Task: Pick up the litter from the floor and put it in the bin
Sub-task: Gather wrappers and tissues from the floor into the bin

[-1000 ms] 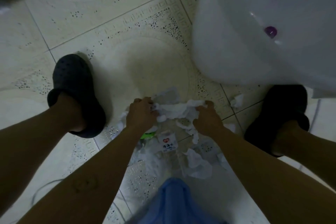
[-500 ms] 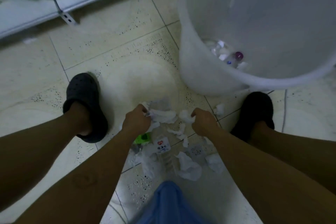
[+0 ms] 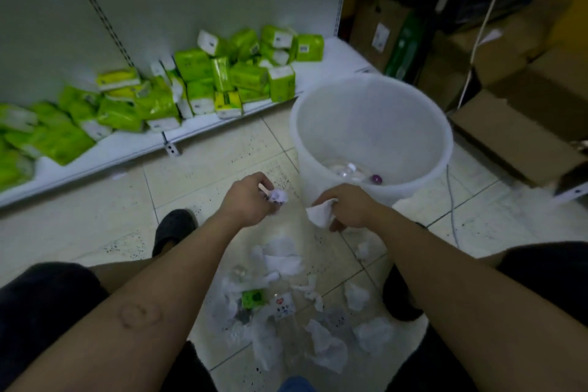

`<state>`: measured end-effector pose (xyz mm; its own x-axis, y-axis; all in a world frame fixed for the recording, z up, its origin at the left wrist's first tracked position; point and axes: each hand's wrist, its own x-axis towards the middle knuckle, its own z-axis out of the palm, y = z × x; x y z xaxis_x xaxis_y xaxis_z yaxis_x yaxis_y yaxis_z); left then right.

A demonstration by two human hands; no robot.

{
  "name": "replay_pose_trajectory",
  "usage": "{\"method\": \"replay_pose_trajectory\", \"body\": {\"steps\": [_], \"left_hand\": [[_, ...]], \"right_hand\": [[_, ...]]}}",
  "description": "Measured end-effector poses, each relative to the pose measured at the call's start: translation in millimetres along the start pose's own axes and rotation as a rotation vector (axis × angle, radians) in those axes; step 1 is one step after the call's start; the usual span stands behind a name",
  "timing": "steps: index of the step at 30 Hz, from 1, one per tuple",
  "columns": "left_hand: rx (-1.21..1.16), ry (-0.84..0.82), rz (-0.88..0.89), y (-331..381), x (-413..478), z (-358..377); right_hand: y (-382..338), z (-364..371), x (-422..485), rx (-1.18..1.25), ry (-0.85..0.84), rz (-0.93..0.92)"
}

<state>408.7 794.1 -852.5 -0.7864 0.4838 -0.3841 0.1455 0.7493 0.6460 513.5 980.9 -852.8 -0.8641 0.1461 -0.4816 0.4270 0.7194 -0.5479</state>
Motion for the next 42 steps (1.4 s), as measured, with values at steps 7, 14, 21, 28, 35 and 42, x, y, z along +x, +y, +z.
{"method": "replay_pose_trajectory", "body": {"steps": [7, 14, 21, 28, 35, 42], "left_hand": [[0.001, 0.179, 0.170, 52, -15, -17], [-0.022, 0.216, 0.223, 92, 9, -8], [0.037, 0.235, 0.240, 129, 52, 14], [0.049, 0.253, 0.215, 148, 98, 36], [0.192, 0.202, 0.242, 135, 101, 48], [0.250, 0.185, 0.263, 121, 59, 29]], "right_hand": [[-21, -72, -33, 0.092, 0.202, 0.000], [19, -108, -28, 0.067, 0.224, 0.058], [32, -133, 0, 0.196, 0.737, -0.074], [64, -135, 24, 0.110, 0.650, 0.029], [73, -127, 22, 0.201, 0.307, 0.103], [51, -110, -3, 0.131, 0.254, 0.075]]}}
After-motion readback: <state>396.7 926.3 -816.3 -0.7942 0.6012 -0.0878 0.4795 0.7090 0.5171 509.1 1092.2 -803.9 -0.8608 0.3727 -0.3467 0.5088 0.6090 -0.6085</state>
